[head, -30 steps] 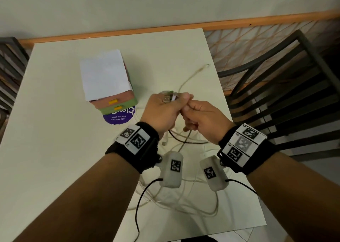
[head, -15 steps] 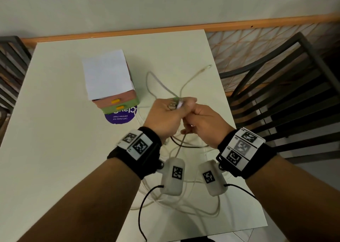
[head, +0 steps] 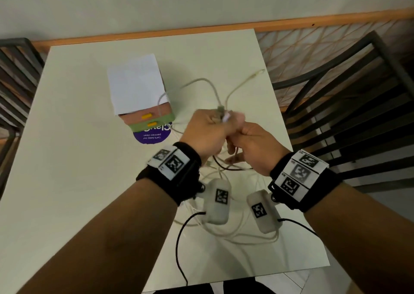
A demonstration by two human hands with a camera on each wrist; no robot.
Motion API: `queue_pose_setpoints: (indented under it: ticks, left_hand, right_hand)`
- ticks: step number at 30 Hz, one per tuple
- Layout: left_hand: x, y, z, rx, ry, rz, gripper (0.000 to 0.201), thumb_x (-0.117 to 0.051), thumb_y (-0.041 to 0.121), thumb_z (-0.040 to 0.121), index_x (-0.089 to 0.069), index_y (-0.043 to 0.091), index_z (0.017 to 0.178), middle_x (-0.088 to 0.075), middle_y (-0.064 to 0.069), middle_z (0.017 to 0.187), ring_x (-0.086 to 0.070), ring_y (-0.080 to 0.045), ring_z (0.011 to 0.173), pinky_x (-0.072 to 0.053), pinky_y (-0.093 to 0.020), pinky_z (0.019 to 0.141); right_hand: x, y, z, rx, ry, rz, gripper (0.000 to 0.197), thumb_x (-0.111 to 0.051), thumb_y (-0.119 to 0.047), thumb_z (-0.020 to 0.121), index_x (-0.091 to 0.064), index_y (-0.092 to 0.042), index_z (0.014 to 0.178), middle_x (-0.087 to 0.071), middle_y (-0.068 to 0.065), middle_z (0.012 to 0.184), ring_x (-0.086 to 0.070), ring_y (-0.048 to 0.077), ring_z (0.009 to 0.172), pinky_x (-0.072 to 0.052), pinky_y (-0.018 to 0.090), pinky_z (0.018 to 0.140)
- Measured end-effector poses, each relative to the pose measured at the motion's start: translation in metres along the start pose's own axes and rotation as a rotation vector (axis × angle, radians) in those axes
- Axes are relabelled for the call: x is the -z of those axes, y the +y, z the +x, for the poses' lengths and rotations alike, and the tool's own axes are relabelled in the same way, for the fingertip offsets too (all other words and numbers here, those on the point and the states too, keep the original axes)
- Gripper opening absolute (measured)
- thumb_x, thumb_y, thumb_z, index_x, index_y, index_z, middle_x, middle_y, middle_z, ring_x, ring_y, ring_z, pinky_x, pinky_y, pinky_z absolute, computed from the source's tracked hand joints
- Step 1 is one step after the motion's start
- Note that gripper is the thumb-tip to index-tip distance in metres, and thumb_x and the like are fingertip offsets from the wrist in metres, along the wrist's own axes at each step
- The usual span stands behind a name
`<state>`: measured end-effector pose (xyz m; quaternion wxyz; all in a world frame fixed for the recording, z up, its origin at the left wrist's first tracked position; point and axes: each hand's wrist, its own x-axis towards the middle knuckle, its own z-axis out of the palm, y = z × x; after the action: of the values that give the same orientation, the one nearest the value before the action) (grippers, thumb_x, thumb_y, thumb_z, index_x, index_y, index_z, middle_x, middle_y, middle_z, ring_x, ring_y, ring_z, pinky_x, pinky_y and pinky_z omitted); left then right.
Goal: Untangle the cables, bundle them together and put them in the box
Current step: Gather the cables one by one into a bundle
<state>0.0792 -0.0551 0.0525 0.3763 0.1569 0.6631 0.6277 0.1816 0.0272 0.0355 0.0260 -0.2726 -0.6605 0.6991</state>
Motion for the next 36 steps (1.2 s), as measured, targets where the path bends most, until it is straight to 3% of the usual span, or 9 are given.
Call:
queue_pose_setpoints:
  ticks: [4, 8, 10, 13, 18, 22, 30, 34, 36]
  left_hand:
    - [0.008, 0.003, 0.008, 0.020, 0.257, -0.124, 0.019, -0.067, 0.028, 0.094, -0.075, 0.011, 0.098, -0.042, 0.003, 0.052, -0.030, -0.011, 0.038, -0.027, -0.020, 0.041]
    - [0.006, 0.001, -0.002, -0.027, 0.014, -0.010, 0.024, -0.068, 0.025, 0.093, -0.075, 0.003, 0.092, -0.045, 0.005, 0.045, -0.033, -0.015, 0.039, -0.027, -0.025, 0.045]
    - [0.004, 0.004, -0.003, -0.063, 0.083, 0.029, 0.020, -0.069, 0.023, 0.092, -0.076, 0.006, 0.084, -0.045, 0.008, 0.043, -0.035, -0.012, 0.038, -0.030, -0.023, 0.046]
    - [0.010, 0.006, 0.007, -0.012, 0.258, -0.232, 0.019, -0.067, 0.027, 0.094, -0.073, 0.011, 0.087, -0.034, 0.001, 0.050, -0.024, -0.014, 0.041, -0.024, -0.022, 0.043]
    - [-0.006, 0.012, -0.007, -0.065, 0.006, -0.150, 0.013, -0.066, 0.015, 0.094, -0.069, 0.010, 0.082, -0.034, 0.006, 0.041, -0.025, -0.010, 0.034, -0.023, -0.020, 0.042]
    - [-0.024, 0.023, -0.005, 0.002, -0.062, -0.322, 0.011, -0.066, 0.017, 0.094, -0.066, 0.006, 0.094, -0.025, -0.002, 0.051, -0.017, -0.013, 0.040, -0.017, -0.021, 0.043]
    - [-0.102, 0.036, -0.022, -0.002, -0.207, -0.258, 0.015, -0.064, 0.020, 0.096, -0.073, 0.008, 0.100, -0.026, 0.000, 0.047, -0.018, -0.012, 0.038, -0.017, -0.022, 0.043]
    - [-0.142, 0.024, -0.032, 0.104, -0.303, -0.148, 0.025, -0.063, 0.021, 0.097, -0.069, 0.005, 0.115, -0.029, 0.000, 0.049, -0.020, -0.011, 0.036, -0.019, -0.018, 0.039]
    - [-0.159, 0.014, -0.039, 0.173, -0.345, -0.110, 0.025, -0.062, 0.019, 0.097, -0.066, 0.008, 0.120, -0.030, 0.000, 0.048, -0.021, -0.010, 0.035, -0.021, -0.017, 0.038]
  right_hand:
    - [0.004, 0.003, -0.004, 0.017, 0.016, -0.067, 0.032, -0.042, -0.026, 0.102, -0.054, -0.019, 0.073, -0.048, 0.001, 0.076, -0.050, 0.018, 0.073, -0.053, 0.065, 0.080]
    - [0.003, 0.001, -0.004, 0.005, 0.006, 0.040, 0.030, -0.043, -0.026, 0.103, -0.057, -0.020, 0.077, -0.049, -0.004, 0.075, -0.048, 0.018, 0.073, -0.052, 0.051, 0.076]
    - [0.002, 0.000, -0.002, 0.008, -0.005, 0.074, 0.030, -0.043, -0.025, 0.103, -0.056, -0.020, 0.077, -0.050, -0.007, 0.074, -0.048, 0.018, 0.074, -0.052, 0.048, 0.076]
    - [0.004, 0.001, 0.000, 0.042, 0.008, 0.006, 0.028, -0.045, -0.034, 0.093, -0.056, -0.025, 0.069, -0.049, -0.003, 0.071, -0.050, 0.019, 0.073, -0.051, 0.039, 0.070]
    - [0.009, 0.000, -0.003, 0.082, 0.021, -0.125, 0.030, -0.042, -0.030, 0.100, -0.058, -0.024, 0.076, -0.053, 0.008, 0.070, -0.052, 0.017, 0.065, -0.042, 0.033, 0.063]
    - [0.026, -0.008, -0.016, 0.125, 0.083, -0.146, 0.030, -0.036, -0.013, 0.105, -0.056, -0.008, 0.084, -0.056, 0.005, 0.065, -0.050, 0.006, 0.052, -0.040, 0.013, 0.050]
    - [0.089, -0.010, -0.064, 0.070, 0.236, -0.107, 0.031, -0.037, -0.021, 0.105, -0.061, -0.012, 0.088, -0.072, 0.010, 0.073, -0.063, 0.029, 0.063, -0.036, 0.028, 0.050]
    - [0.119, 0.006, -0.097, -0.038, 0.305, -0.091, 0.034, -0.036, -0.023, 0.106, -0.062, -0.002, 0.100, -0.074, 0.017, 0.086, -0.065, 0.035, 0.069, -0.042, 0.024, 0.045]
    - [0.131, 0.021, -0.113, -0.130, 0.327, -0.105, 0.033, -0.037, -0.024, 0.105, -0.063, -0.005, 0.103, -0.076, 0.009, 0.087, -0.068, 0.032, 0.074, -0.046, 0.023, 0.046]
